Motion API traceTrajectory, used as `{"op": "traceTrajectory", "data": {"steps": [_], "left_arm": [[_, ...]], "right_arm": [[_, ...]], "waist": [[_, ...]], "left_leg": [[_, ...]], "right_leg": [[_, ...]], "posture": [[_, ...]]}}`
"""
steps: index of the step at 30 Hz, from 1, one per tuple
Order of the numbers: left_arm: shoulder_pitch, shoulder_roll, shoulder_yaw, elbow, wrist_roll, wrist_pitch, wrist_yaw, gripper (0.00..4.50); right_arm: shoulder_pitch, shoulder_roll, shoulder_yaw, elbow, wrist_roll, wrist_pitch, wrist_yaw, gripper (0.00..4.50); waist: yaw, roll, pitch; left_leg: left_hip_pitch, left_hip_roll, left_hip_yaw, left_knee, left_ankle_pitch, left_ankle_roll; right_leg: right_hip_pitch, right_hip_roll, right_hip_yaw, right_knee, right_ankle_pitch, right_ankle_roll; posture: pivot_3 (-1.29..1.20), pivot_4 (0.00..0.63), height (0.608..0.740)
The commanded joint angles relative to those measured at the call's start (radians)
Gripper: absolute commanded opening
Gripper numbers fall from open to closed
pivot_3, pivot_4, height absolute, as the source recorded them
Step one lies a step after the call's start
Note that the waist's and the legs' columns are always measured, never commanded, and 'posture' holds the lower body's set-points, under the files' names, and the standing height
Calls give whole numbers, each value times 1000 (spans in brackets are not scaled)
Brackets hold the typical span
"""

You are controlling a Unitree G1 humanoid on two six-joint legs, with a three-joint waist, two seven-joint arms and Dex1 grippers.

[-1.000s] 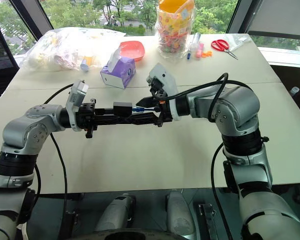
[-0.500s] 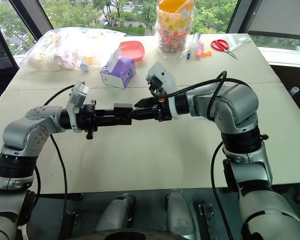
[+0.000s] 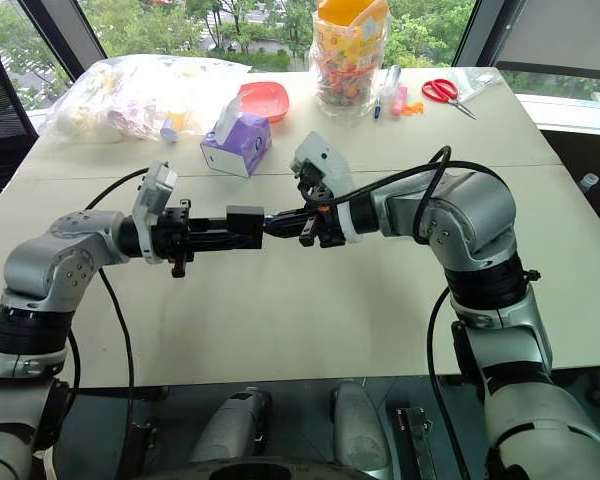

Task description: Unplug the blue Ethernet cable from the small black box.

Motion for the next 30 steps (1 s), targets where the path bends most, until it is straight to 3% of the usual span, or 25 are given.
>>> {"op": "traceTrajectory", "data": {"steps": [1,3,5,18,30], "left_arm": [[-21,5,19,-12,-20,-6,-9,505],[-21,6,18,-12,-19,-7,-9,505],[-21,6,16,-13,-19,-7,-9,505],[-16,6,11,-19,-15,-11,-14,505],[-19,3,16,-23,-18,-14,-9,505]], "right_arm": [[0,-10,-6,-51,18,-50,32,533],[-8,-17,-3,-45,5,-48,17,1258],[-21,-30,0,-37,-3,-44,16,2271],[-63,-69,-78,3,66,-2,34,2271],[-37,-53,-9,37,22,-44,32,2271]], "waist": [[0,0,0],[-1,0,0],[-1,0,0],[1,0,0],[0,0,0]], "left_leg": [[0,0,0,0,0,0],[0,0,0,0,0,0],[0,0,0,0,0,0],[0,0,0,0,0,0],[0,0,0,0,0,0]], "right_leg": [[0,0,0,0,0,0],[0,0,0,0,0,0],[0,0,0,0,0,0],[0,0,0,0,0,0],[0,0,0,0,0,0]], "posture": [[0,150,740],[0,150,740],[0,150,740],[0,150,740],[0,150,740]]}}
